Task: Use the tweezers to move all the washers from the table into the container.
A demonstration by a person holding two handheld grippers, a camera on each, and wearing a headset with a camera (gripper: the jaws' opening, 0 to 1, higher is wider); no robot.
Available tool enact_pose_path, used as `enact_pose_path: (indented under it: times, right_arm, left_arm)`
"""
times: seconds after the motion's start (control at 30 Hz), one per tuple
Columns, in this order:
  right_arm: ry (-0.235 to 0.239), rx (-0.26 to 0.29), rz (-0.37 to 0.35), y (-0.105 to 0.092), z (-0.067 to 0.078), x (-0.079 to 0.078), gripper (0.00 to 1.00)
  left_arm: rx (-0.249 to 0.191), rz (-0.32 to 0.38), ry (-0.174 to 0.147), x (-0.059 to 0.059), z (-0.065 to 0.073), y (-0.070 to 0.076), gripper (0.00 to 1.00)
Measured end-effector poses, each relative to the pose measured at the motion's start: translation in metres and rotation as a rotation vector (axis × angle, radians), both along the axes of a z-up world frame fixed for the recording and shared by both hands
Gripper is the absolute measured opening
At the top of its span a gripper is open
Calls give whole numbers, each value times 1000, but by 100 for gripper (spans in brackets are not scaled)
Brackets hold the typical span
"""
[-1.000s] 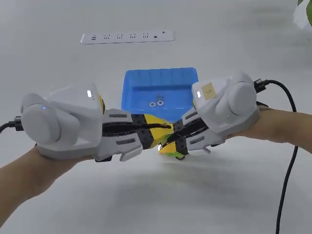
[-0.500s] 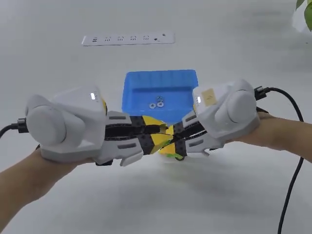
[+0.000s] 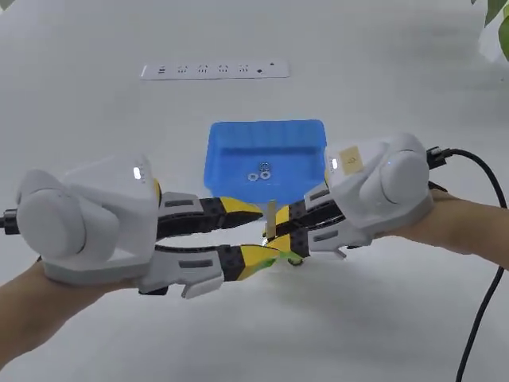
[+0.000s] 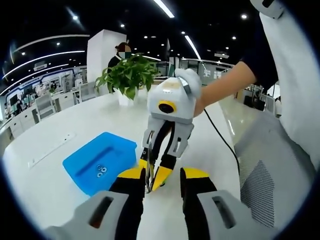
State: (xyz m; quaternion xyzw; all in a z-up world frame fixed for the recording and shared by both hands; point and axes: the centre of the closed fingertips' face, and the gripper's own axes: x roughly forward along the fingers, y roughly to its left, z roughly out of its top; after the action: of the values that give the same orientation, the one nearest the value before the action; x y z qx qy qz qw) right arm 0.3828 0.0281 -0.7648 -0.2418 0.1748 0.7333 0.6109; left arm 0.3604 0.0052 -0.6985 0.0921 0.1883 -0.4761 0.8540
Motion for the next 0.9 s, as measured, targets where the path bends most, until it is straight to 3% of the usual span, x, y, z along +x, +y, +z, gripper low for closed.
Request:
enact_pose_path:
  times: [0.2, 0.3, 0.43, 0.63, 0.73, 0.9]
  right_arm:
    - [-10, 10, -6, 0, 10, -4, 9]
    - [-15, 15, -8, -1, 15, -7, 9]
    - [-23, 22, -7, -1, 25, -11, 9]
    - [-36, 37, -12, 0, 41, -11, 9]
    - [-44, 40, -16, 0, 47, -10, 9]
    - [-56, 55, -39, 1, 57, -5, 9]
  left_arm:
    - [-13, 58, 6, -8, 5, 13, 44]
    - [-10, 146, -39, -4, 14, 24, 54]
    - [-40, 210, -32, -9, 21, 34, 70]
    - [-22, 211, -13, -27, 16, 38, 76]
    - [-6, 211, -23, -34, 13, 40, 76]
    - [-49, 250, -11, -39, 13, 46, 79]
